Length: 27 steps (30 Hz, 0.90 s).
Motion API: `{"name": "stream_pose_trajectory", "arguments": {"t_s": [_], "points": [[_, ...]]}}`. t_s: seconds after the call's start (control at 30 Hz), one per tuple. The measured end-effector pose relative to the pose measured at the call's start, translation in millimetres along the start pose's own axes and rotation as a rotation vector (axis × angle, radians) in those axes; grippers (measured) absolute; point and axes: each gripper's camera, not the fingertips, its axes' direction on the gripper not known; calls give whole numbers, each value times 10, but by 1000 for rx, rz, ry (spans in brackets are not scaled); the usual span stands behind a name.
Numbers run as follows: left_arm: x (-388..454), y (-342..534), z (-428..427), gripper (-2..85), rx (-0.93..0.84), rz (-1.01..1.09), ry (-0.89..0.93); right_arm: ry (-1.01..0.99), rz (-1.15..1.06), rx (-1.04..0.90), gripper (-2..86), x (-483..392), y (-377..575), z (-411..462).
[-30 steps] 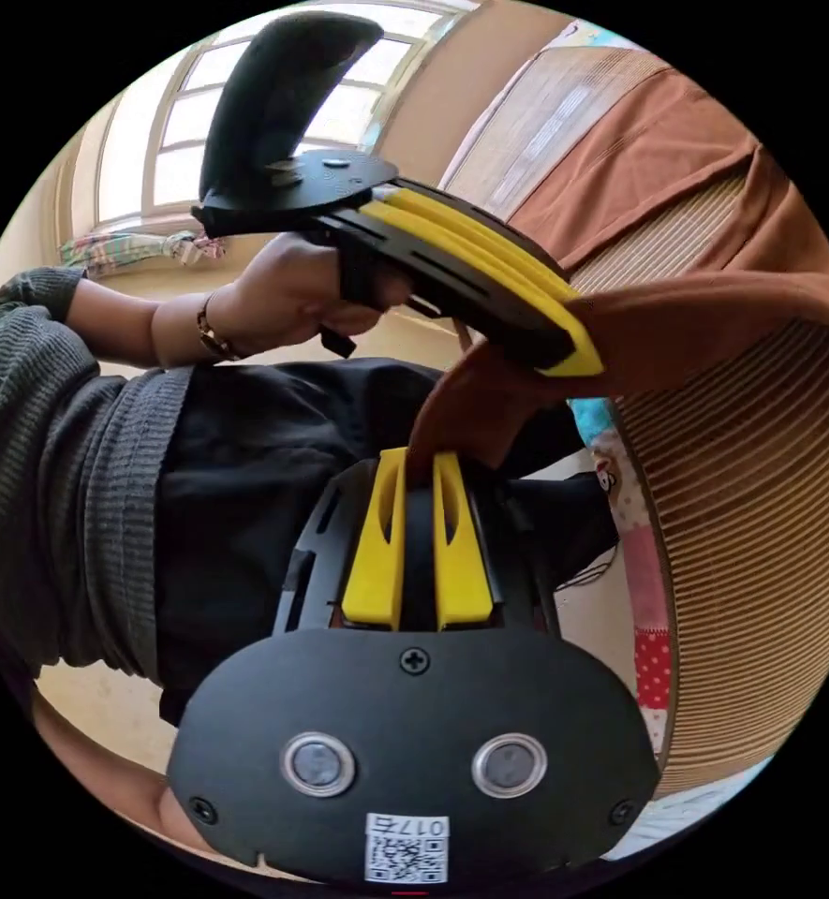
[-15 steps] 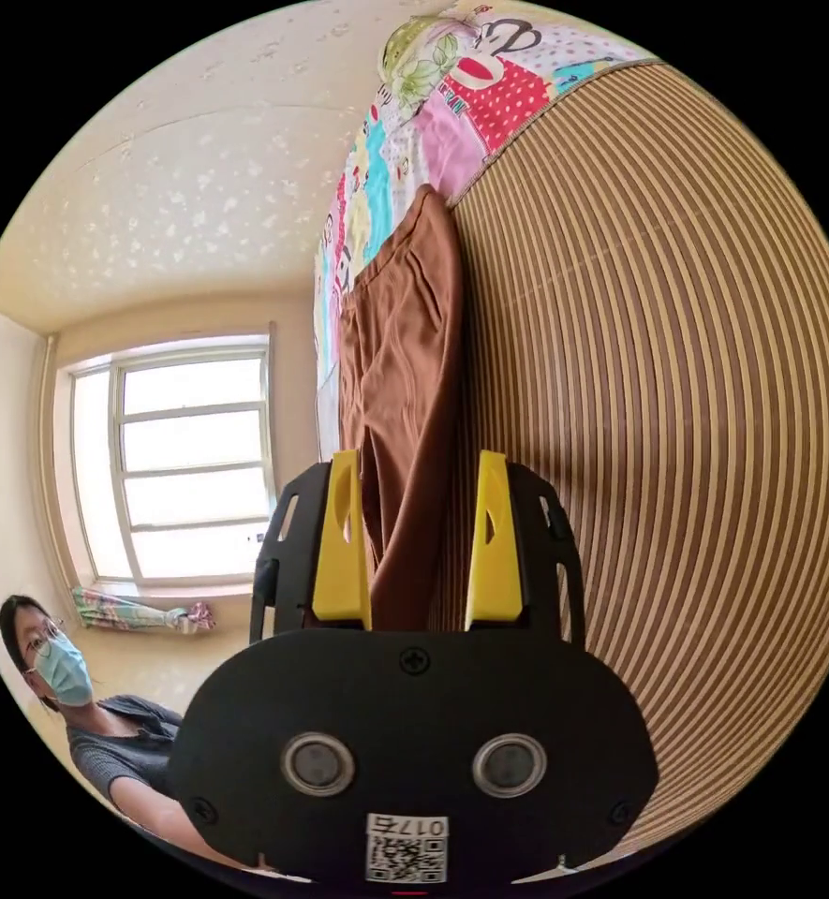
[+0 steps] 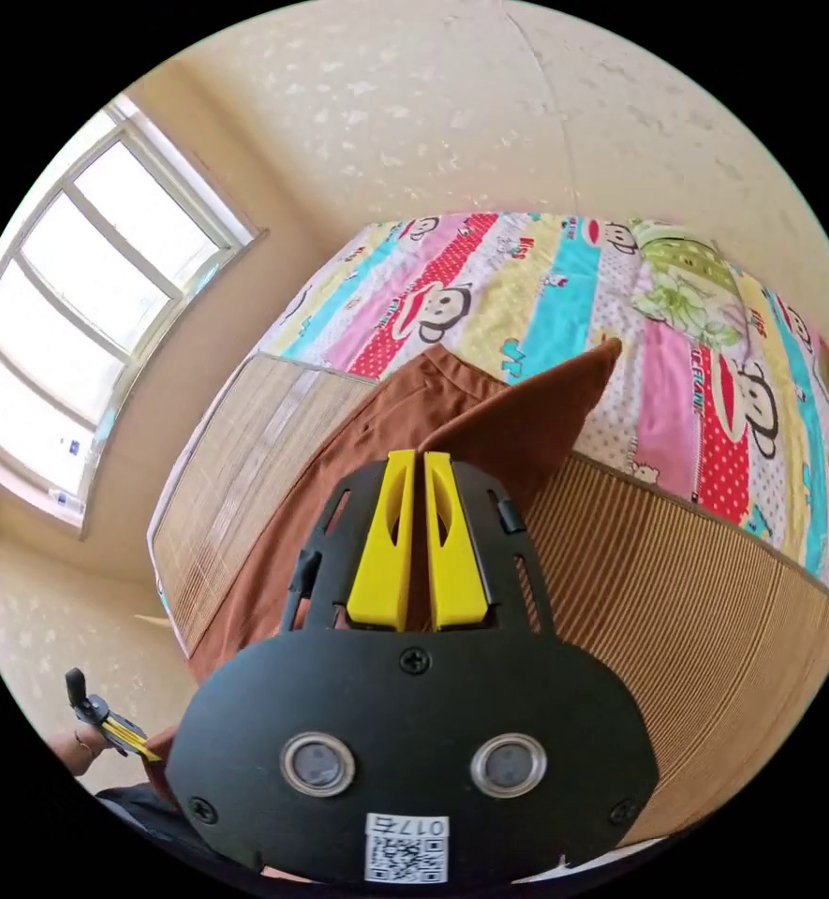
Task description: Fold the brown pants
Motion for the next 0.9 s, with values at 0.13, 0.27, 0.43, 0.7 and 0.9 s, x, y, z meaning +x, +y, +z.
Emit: {"name": "stream_pose_trajectory", "arguments": {"t_s": [0.13,0.27,0.43,0.7,0.9], "points": [[-523,29,-661,-3,66,-48,-130,-104,-27,-91,30,-529,-504,723],[-1213,-105,-877,14,34,-147,-276,-250,80,-90,45,-598,-369,1184],[-1709,-440,-932,22,-84,-117,-322,-331,43,-203,69,-701,795,1264],[-1448,-651,-1163,-1,-205,10,-321,-466,473,-494,112,-939,3531,1365],[-1589,-610,-1797,-7,-26,24,241,-539,690,-428,116,-1367,4322,1404]]}}
